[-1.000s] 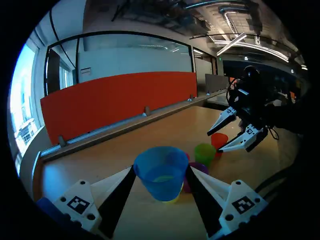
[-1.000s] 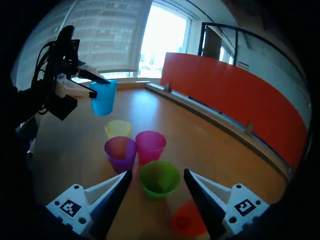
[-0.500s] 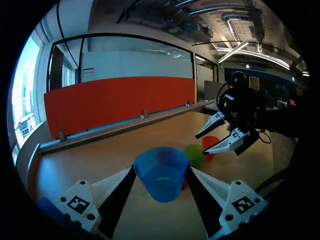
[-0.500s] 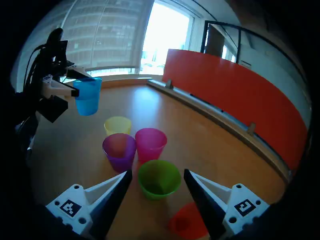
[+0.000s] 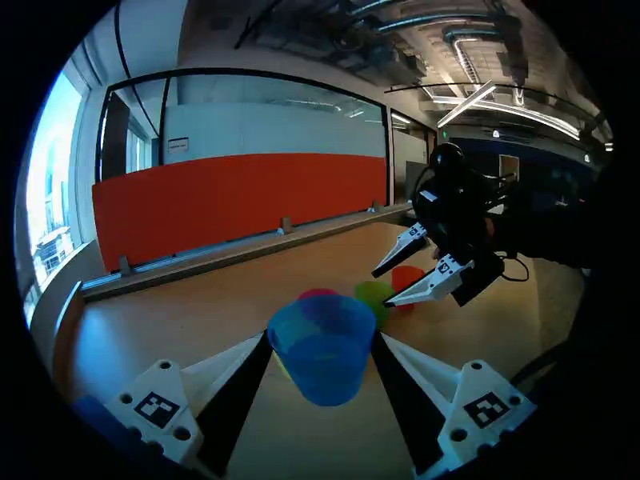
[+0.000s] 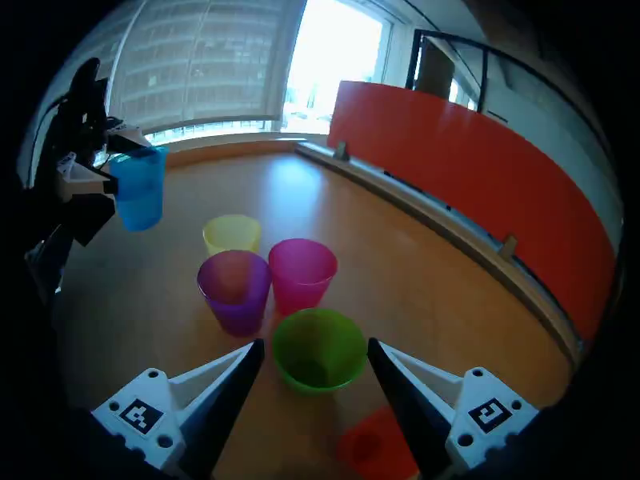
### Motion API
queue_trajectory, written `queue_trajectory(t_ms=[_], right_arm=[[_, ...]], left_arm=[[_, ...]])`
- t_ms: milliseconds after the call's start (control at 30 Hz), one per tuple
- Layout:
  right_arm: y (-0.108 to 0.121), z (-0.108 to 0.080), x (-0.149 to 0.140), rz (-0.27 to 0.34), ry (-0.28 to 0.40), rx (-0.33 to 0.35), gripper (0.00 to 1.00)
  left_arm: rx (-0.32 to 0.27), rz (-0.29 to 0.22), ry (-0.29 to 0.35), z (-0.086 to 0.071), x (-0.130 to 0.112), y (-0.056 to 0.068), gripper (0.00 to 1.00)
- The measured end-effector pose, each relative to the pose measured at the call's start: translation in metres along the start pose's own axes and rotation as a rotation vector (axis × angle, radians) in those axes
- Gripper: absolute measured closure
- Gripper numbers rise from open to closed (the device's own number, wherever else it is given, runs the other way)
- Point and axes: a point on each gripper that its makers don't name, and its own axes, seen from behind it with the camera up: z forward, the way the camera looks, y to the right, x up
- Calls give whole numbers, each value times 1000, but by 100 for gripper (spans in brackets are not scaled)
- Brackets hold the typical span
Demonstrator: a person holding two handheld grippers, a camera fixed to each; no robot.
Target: Pour water
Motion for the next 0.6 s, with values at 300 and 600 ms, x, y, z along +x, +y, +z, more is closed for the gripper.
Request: queue_trajectory(t_ms=[300, 600], right_arm=[[4, 6, -3, 7, -28, -2, 0], [2, 12, -6, -3, -65, 4, 0]], left_arm=[[6, -16, 9, -8, -3, 4, 12], [5, -10, 11, -12, -2, 6, 12]])
